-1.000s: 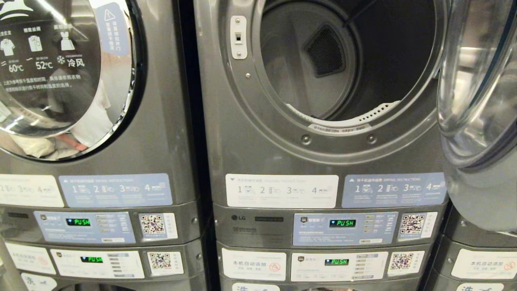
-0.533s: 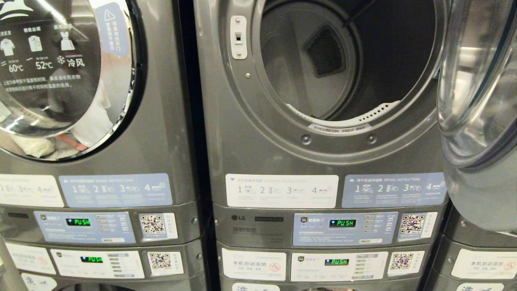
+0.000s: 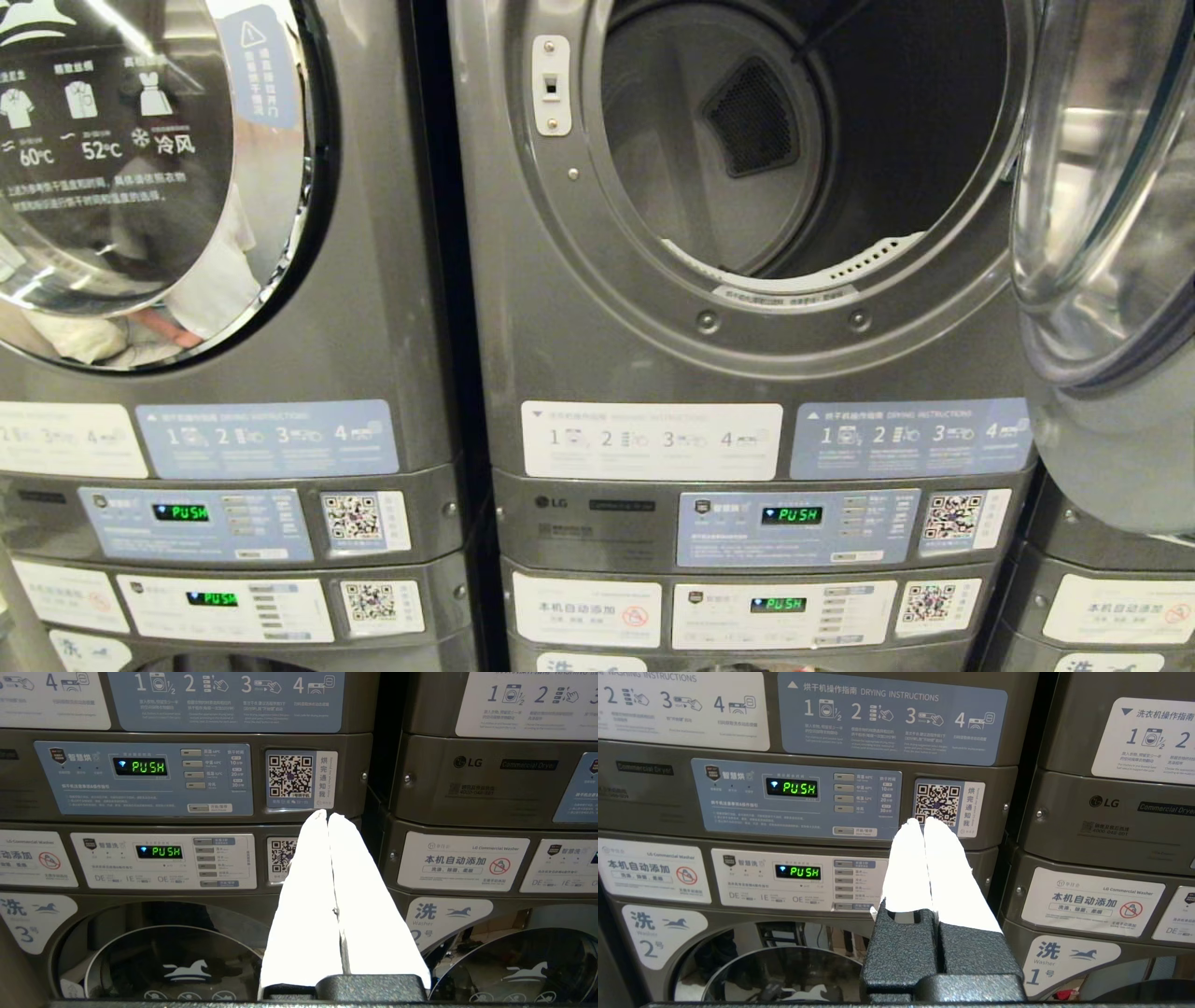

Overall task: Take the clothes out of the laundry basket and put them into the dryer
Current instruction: Open the dryer

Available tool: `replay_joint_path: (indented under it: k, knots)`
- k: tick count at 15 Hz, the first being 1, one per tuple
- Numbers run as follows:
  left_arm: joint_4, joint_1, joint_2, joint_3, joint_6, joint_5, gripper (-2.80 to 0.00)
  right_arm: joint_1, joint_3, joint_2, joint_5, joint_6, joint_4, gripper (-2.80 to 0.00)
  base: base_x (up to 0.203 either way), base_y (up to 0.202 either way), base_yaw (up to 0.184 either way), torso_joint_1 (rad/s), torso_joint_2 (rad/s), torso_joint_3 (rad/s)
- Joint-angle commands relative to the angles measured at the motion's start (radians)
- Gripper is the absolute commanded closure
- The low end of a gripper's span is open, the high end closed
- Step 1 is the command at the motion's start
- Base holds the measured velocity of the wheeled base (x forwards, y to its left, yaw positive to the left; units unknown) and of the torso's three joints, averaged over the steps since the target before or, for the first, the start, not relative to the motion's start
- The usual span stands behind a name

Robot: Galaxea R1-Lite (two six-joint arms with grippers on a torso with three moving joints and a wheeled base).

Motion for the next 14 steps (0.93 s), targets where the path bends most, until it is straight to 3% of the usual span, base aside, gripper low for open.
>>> replay_joint_path:
  k: [1,9,14]
  knots:
    - [0.000,0.000,-0.001,0.000,-0.001,0.000,0.00,0.000,0.018,0.000,0.000,-0.001,-0.001,0.00,-0.067,0.000,0.002,0.022,0.01,0.002]
    - [0.000,0.000,-0.001,0.002,-0.001,0.000,0.00,0.000,0.018,0.000,0.000,0.001,0.000,0.00,-0.188,0.000,0.001,0.002,0.01,0.003]
    - [0.000,0.000,-0.001,0.002,-0.001,0.000,0.00,0.000,0.018,0.000,0.000,0.001,-0.001,0.00,-0.023,0.000,0.000,0.003,0.00,-0.001]
